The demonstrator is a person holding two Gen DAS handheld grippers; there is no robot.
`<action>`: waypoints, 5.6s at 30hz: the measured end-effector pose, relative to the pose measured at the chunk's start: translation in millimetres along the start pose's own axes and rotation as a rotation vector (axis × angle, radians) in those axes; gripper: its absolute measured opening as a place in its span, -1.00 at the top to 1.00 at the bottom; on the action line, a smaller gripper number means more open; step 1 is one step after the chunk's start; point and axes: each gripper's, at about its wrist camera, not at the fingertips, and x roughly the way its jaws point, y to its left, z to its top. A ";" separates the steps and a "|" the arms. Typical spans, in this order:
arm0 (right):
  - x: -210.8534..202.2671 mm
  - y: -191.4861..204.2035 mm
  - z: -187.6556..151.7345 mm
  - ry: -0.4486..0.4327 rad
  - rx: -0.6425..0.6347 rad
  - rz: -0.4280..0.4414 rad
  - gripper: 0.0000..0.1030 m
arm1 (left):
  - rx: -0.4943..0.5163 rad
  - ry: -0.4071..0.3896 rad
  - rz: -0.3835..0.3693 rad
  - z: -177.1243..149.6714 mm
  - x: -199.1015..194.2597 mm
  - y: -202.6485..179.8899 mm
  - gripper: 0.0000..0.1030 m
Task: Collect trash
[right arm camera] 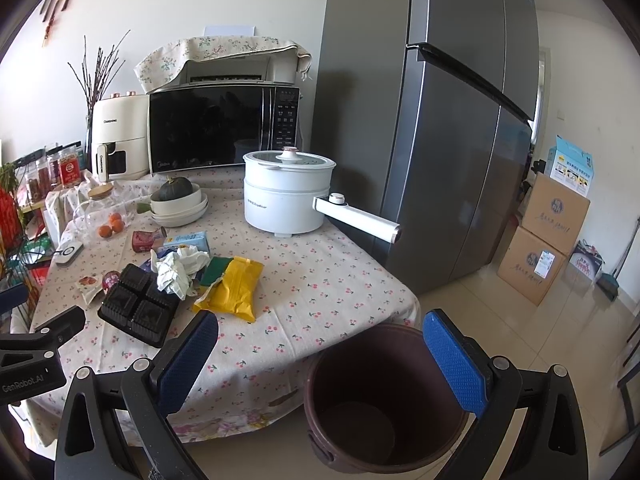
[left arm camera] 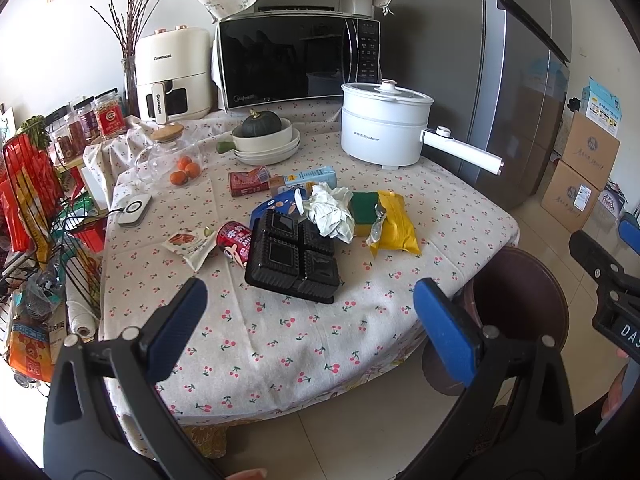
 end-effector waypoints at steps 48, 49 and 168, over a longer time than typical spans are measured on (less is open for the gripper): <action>177.3 21.4 48.4 0.480 -0.105 0.217 -1.00 | -0.061 0.521 -0.161 27.2 193.0 55.0 -0.41; 180.8 21.2 47.2 0.490 -0.100 0.221 -1.00 | -0.075 0.514 -0.166 27.6 191.9 56.6 -0.35; 164.1 -155.5 -37.0 0.708 0.251 0.073 -0.77 | 0.129 0.342 -0.301 29.8 118.9 -71.4 -0.95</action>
